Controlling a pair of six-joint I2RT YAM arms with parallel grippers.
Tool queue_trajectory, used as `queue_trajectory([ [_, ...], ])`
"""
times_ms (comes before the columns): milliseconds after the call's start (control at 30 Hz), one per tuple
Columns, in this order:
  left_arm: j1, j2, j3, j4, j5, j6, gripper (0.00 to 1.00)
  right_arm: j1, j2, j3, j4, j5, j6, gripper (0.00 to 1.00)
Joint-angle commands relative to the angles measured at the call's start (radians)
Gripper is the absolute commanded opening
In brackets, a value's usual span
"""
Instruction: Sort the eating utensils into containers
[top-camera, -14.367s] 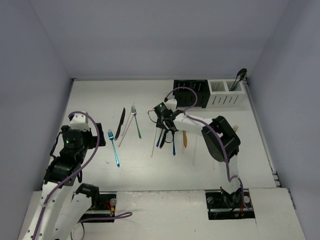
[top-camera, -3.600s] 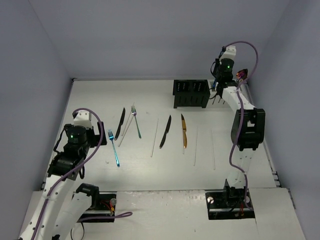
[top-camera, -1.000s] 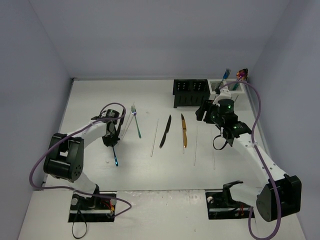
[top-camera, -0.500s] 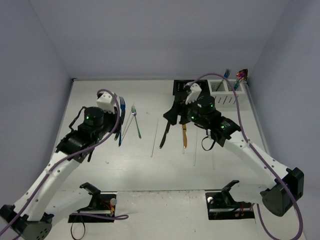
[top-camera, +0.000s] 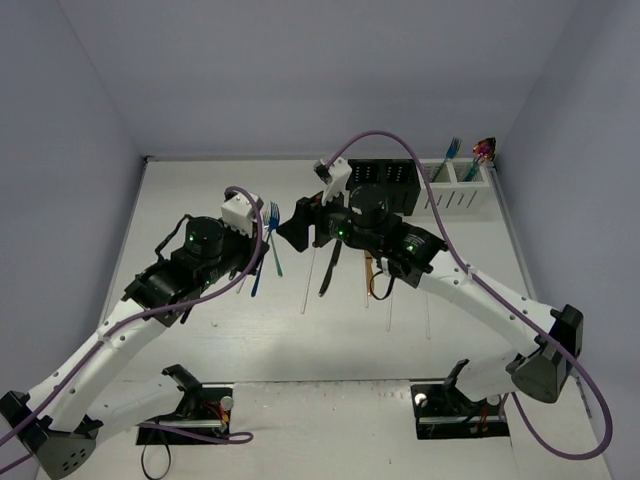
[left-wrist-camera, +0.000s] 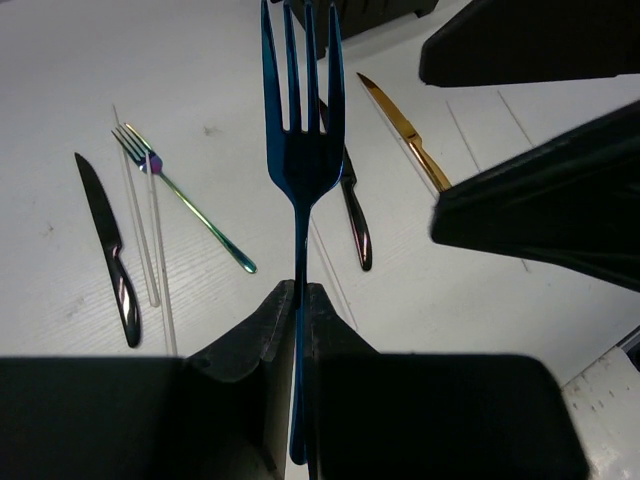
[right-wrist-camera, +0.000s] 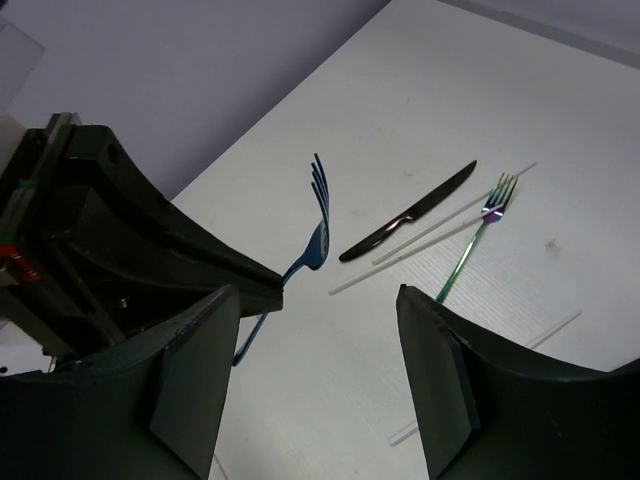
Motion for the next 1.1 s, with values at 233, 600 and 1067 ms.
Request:
queue_trajectory([
  [233, -0.068, 0.005, 0.047, 0.111, -0.001, 0.015, 0.00, 0.015, 0.068, 0.082, 0.109, 0.103, -0.025, 0.48],
  [600, -0.095, 0.032, 0.034, 0.159, -0.082, 0.018, 0.01, 0.013, 0.074, 0.052, 0.109, 0.185, -0.034, 0.00],
  [1067, 0.085, 0.135, -0.005, 0.159, -0.196, -0.088, 0.86, -0.542, 0.069, 0.156, 0.080, 0.259, -0.173, 0.00],
])
